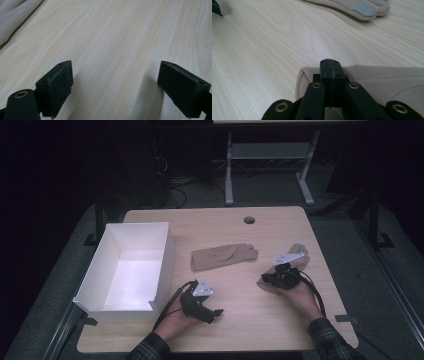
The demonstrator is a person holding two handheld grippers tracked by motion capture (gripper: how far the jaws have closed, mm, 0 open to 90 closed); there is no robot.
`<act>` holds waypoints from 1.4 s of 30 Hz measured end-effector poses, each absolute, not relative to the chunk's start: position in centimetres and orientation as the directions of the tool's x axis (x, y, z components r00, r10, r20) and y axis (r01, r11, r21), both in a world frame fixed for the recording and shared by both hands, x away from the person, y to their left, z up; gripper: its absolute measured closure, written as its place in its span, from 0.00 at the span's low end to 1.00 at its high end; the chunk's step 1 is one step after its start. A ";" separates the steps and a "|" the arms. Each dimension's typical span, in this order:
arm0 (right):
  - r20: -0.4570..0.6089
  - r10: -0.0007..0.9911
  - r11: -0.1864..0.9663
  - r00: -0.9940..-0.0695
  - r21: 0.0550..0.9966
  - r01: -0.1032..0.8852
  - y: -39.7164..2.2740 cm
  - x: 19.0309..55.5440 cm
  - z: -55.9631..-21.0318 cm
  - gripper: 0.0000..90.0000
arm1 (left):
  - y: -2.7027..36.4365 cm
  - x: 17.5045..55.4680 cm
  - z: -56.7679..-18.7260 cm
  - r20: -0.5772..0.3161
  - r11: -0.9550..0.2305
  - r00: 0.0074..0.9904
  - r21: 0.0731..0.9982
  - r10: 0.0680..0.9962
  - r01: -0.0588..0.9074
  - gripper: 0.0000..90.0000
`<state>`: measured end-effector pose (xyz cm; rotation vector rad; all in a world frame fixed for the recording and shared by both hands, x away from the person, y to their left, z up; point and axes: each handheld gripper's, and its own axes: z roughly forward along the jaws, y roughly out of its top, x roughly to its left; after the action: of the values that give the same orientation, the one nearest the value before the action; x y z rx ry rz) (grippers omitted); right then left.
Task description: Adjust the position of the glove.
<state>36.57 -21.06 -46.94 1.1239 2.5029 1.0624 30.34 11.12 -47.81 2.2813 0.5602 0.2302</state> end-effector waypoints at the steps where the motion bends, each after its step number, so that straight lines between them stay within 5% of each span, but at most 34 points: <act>1: 0.104 0.713 0.455 -0.693 0.683 0.572 -21.1 36.5 -46.9 1.00 | 11.1 30.3 -47.8 -0.005 -0.614 0.888 0.720 0.461 0.323 0.14; 42: 0.132 0.612 0.554 -0.780 0.632 0.542 -24.2 27.0 -46.3 1.00 | 11.1 30.3 -47.9 -0.015 -0.604 0.884 0.725 0.467 0.331 0.14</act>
<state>27.02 -24.24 -46.25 0.9977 2.6770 1.0337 30.28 11.07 -47.87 2.2704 0.5702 0.2252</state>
